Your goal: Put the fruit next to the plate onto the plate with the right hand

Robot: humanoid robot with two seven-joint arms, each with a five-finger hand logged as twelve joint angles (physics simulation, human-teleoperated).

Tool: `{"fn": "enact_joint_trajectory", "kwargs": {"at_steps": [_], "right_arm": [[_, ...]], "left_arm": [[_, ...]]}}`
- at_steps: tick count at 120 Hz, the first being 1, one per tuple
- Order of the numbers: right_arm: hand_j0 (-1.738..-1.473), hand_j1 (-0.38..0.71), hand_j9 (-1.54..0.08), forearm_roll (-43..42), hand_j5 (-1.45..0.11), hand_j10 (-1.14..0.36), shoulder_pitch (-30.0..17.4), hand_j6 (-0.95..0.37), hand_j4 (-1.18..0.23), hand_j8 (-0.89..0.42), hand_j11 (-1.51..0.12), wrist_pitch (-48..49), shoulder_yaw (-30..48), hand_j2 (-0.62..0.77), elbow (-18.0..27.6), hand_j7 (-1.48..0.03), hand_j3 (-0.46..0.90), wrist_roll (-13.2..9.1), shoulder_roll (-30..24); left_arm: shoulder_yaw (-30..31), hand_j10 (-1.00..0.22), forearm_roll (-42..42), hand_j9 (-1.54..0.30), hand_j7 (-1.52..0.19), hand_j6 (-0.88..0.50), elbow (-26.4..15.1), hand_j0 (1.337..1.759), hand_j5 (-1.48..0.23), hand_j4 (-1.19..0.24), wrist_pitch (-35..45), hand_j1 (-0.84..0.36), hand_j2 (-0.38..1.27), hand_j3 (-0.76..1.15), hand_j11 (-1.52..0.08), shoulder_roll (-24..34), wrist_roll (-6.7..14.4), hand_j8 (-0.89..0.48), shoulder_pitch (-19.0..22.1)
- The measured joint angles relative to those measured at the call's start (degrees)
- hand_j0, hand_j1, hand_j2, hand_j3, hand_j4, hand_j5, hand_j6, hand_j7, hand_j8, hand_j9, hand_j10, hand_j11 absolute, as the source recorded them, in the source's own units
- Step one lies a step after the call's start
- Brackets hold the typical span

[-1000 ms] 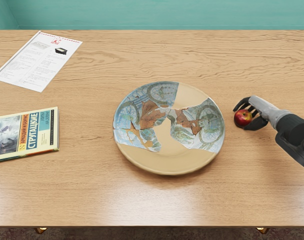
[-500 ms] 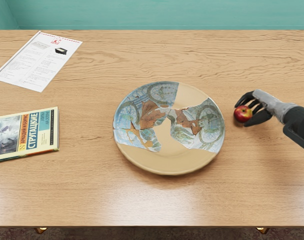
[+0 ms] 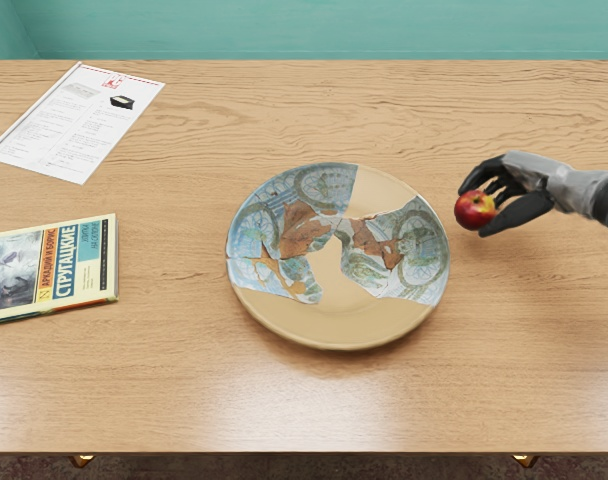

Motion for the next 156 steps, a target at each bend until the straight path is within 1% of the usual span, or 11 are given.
{"fn": "enact_joint_trajectory", "kwargs": {"at_steps": [6, 16, 33, 77, 124, 156], "right_arm": [[-1.658, 0.25, -0.82, 0.8, -0.82, -0.61, 0.0, -0.43, -0.60, -0.54, -0.82, 1.4, 0.9, 0.16, 0.3, -0.80, 0.00, 0.0, 0.1], [-1.658, 0.24, -0.82, 2.7, -0.82, -0.60, 0.0, -0.44, -0.60, -0.52, -0.82, 2.9, 1.7, 0.14, 0.8, -0.80, 0.00, 0.0, 0.4], [-1.658, 0.25, -0.82, 5.4, -0.82, -0.60, 0.0, -0.43, -0.59, -0.52, -0.82, 4.3, 2.2, 0.16, 1.7, -0.80, 0.00, 0.0, 0.6], [-1.658, 0.26, -0.83, 9.5, -0.82, -0.60, 0.3, -0.41, -0.58, -0.51, -0.83, 6.4, 2.5, 0.16, 2.4, -0.80, 0.00, 0.1, 4.3], [-1.658, 0.27, -0.83, 10.7, -0.82, -0.60, 0.7, -0.41, -0.58, -0.50, -0.83, 8.2, 2.0, 0.16, 2.3, -0.80, 0.00, 0.1, 9.2], [-1.658, 0.26, -0.82, 10.8, -0.81, -0.60, -0.1, -0.41, -0.58, -0.50, -0.82, 8.3, 0.6, 0.15, 2.3, -0.79, 0.00, 0.1, 10.7]], "left_arm": [[0.0, -0.01, 0.0, -0.02, -0.02, -0.01, 0.0, 1.658, -0.02, -0.01, 0.0, 0.34, 0.00, 0.00, -0.02, 0.0, 0.0, -0.01, 0.0], [0.0, -0.01, 0.0, -0.02, -0.02, -0.01, 0.0, 1.658, -0.02, -0.01, 0.0, 0.34, 0.00, 0.00, -0.02, 0.0, 0.0, -0.01, 0.0], [0.0, -0.01, 0.0, -0.02, -0.02, -0.01, 0.0, 1.658, -0.02, -0.01, 0.0, 0.34, 0.00, 0.00, -0.02, 0.0, 0.0, -0.01, 0.0], [0.0, -0.01, 0.0, -0.02, -0.02, -0.01, 0.0, 1.658, -0.02, -0.01, 0.0, 0.34, 0.00, 0.00, -0.02, 0.0, 0.0, -0.01, 0.0], [0.0, -0.01, 0.0, -0.02, -0.02, -0.01, 0.0, 1.658, -0.02, -0.01, 0.0, 0.34, 0.00, 0.00, -0.02, 0.0, 0.0, -0.01, 0.0], [0.0, -0.01, 0.0, -0.02, -0.02, -0.01, 0.0, 1.658, -0.02, -0.01, 0.0, 0.34, 0.00, 0.00, -0.02, 0.0, 0.0, -0.01, 0.0]]}}
